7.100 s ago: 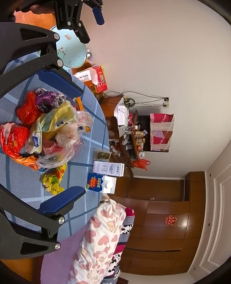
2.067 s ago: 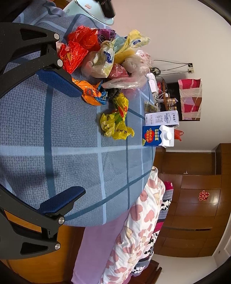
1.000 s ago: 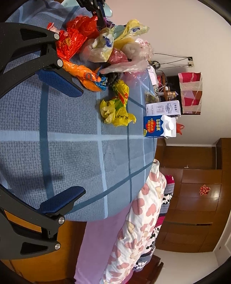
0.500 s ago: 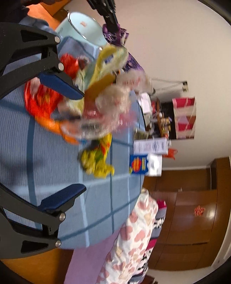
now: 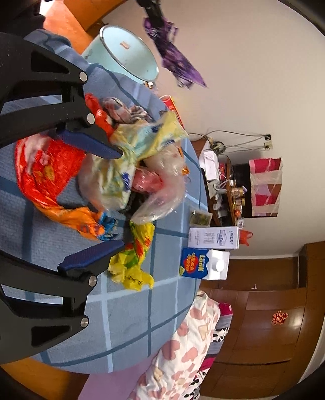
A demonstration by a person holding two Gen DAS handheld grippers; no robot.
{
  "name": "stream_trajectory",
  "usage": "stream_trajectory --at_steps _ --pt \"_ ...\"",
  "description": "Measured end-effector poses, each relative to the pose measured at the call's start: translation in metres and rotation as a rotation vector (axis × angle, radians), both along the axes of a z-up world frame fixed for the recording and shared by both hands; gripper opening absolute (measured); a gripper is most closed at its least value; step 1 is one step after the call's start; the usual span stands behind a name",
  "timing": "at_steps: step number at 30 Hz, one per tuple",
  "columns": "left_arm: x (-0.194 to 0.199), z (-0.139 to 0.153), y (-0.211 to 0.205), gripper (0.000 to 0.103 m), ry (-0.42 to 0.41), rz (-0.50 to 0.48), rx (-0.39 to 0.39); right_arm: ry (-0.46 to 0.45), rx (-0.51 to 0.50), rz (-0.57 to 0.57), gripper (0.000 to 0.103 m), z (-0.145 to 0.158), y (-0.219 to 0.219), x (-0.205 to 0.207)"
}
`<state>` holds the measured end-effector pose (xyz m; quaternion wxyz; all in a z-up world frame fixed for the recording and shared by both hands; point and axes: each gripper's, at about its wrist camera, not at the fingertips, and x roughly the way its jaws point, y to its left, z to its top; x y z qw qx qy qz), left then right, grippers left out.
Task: Collect trash
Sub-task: 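Lift the purple wrapper with the left gripper toward the light-blue bucket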
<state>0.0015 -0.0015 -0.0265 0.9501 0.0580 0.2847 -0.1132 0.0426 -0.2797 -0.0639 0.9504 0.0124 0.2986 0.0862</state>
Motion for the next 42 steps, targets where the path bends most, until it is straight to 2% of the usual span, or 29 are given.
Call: stream_trajectory --at_steps 2,5,9,12,14,15,17,20,21,22,28,29,31,33,35,39,42 --pt "-0.001 0.0 -0.001 0.007 0.002 -0.017 -0.018 0.006 0.007 -0.011 0.066 0.0 -0.003 0.004" --pt "-0.006 0.001 -0.007 0.007 -0.008 -0.035 -0.01 0.038 0.025 -0.006 0.058 -0.003 -0.006 0.013" --pt "-0.006 -0.003 -0.01 0.007 -0.012 -0.037 0.033 0.097 0.047 0.03 0.056 -0.014 0.0 0.024" --pt "-0.007 -0.012 -0.012 0.007 -0.009 -0.032 0.084 0.13 0.02 0.051 0.055 -0.021 0.008 0.029" --pt "-0.008 -0.017 -0.011 0.007 0.009 -0.033 0.086 0.15 0.031 0.084 0.046 -0.023 0.009 0.031" --pt "-0.008 -0.018 -0.009 0.007 0.014 -0.031 0.087 0.159 0.036 0.103 0.036 -0.023 0.01 0.031" --pt "-0.006 -0.019 -0.006 0.007 0.023 -0.024 0.084 0.171 0.042 0.123 0.034 -0.024 0.011 0.03" --pt "-0.005 -0.018 -0.003 0.007 0.022 -0.015 0.079 0.166 0.031 0.132 0.027 -0.023 0.015 0.028" --pt "-0.006 -0.017 -0.003 0.007 0.02 -0.014 0.078 0.161 0.024 0.13 0.018 -0.022 0.015 0.027" --pt "-0.007 -0.015 -0.003 0.007 0.014 -0.015 0.077 0.155 0.02 0.126 0.013 -0.022 0.015 0.026" --pt "-0.009 -0.01 -0.006 0.007 0.004 -0.018 0.073 0.143 0.03 0.11 0.014 -0.018 0.01 0.024" --pt "-0.009 -0.01 -0.004 0.007 0.003 -0.019 0.073 0.146 0.037 0.11 0.017 -0.018 0.009 0.024" --pt "-0.009 -0.01 -0.002 0.007 0.001 -0.014 0.071 0.157 0.046 0.109 0.03 -0.018 0.008 0.027" --pt "-0.009 -0.009 -0.001 0.007 -0.003 -0.012 0.07 0.168 0.037 0.095 0.035 -0.021 0.008 0.031" --pt "-0.009 -0.009 0.002 0.007 -0.007 -0.009 0.071 0.196 0.056 0.112 0.034 -0.026 0.008 0.037" --pt "-0.01 -0.007 0.007 0.007 -0.016 0.003 0.07 0.215 0.068 0.14 0.018 -0.027 0.01 0.039" --pt "-0.01 -0.004 0.008 0.007 -0.021 0.01 0.067 0.209 0.085 0.141 0.017 -0.025 0.009 0.036"
